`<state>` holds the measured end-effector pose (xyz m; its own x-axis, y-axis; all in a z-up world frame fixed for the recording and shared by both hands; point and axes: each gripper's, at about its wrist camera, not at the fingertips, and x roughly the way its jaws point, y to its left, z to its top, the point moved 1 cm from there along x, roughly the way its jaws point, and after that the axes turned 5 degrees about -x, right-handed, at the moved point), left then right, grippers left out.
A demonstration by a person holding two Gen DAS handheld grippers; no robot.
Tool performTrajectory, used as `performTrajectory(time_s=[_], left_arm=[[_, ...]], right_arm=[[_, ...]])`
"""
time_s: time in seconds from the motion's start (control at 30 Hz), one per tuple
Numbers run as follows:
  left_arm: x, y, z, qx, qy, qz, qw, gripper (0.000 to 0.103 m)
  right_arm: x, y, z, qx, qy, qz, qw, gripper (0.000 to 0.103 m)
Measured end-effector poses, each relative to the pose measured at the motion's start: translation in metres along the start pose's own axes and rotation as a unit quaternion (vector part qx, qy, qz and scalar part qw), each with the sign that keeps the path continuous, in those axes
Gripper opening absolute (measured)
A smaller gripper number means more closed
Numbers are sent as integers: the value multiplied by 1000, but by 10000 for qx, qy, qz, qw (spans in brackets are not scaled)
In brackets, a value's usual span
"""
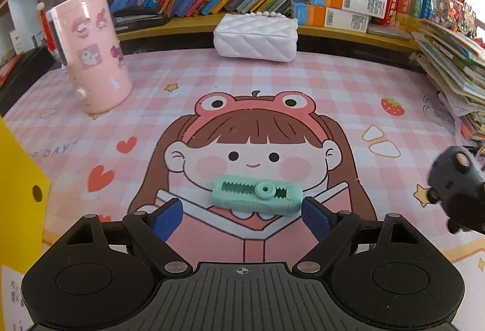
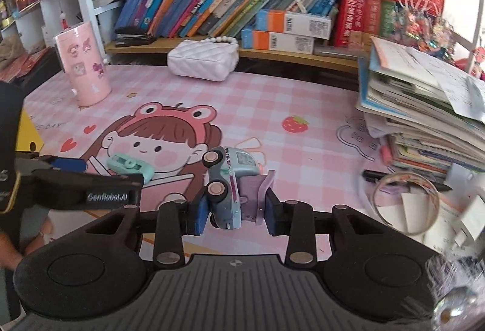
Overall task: Organize objects
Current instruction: 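Grasp the mint-green toy with the left gripper while the right gripper grasps the grey toy car, then lift the mint-green toy and grey car and carry both over the yellow box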
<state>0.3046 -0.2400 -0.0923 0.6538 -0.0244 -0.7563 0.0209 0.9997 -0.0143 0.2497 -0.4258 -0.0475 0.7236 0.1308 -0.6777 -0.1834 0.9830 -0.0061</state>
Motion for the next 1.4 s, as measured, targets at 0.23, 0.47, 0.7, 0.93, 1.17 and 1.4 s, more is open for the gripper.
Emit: performTrajectory(time_s=[0.23,0.47,0.7,0.93,1.17,1.4], left_arm=[[12,0,2,1,52,-128,9999,86],[12,-1,3,35,-76,-203,9998,69],[-3,9,5,-125,-133,-183,9997,68],[-57,22,0,-308,-457,-343,9979,68],[-105,41,-30,-481,-528,-386,9967,69],[-139,68,-55,-668,-633,-334,9952,69]], right_arm=[[-3,-3,-3,57,27,-61,10000,34],[-5,0,-1,35,7,-20,10000,34],[-8,5,-1,-19,-22,17,10000,34],[-13,21,-7,-129,52,127,9998,34],[-24,45,-16,-259,122,234,9993,34],[-37,76,-23,-394,167,316,9986,34]])
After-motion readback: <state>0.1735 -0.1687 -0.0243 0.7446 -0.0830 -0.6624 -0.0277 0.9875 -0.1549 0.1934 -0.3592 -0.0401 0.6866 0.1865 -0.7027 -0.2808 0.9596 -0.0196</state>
